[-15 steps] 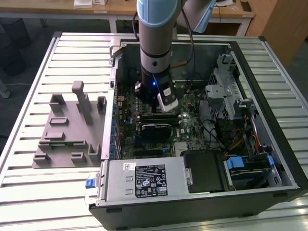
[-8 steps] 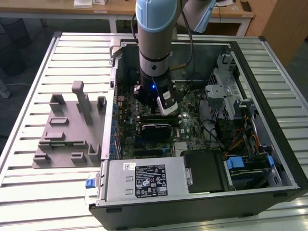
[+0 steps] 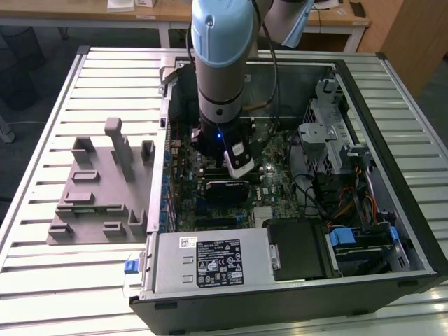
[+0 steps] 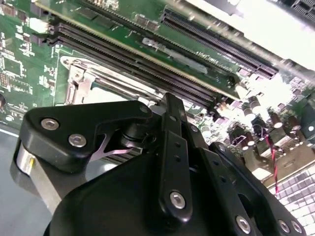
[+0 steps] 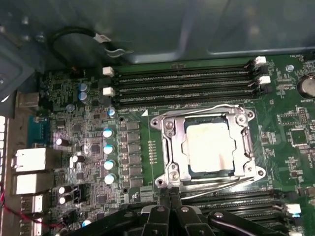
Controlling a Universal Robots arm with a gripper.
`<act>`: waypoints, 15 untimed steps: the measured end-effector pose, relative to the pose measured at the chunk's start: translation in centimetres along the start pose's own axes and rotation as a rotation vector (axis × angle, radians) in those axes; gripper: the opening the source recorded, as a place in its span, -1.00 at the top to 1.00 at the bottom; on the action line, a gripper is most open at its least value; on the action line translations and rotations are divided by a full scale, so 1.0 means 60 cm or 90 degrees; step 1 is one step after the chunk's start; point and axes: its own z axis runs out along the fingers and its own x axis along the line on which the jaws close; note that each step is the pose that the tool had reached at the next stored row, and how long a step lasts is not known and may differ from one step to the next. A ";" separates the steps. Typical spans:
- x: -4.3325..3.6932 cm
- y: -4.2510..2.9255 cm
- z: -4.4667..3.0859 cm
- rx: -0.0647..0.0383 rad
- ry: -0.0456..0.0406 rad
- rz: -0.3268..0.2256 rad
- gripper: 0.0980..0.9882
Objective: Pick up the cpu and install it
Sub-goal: 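Install the second cpu locking lever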
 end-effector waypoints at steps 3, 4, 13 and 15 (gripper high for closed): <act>0.003 -0.005 0.000 -0.014 0.0016 0.000 0.98; 0.003 -0.006 0.001 -0.021 0.0024 -0.001 0.98; 0.001 -0.012 0.008 -0.045 0.0048 -0.001 0.98; 0.001 -0.012 0.008 -0.048 0.0051 -0.001 0.98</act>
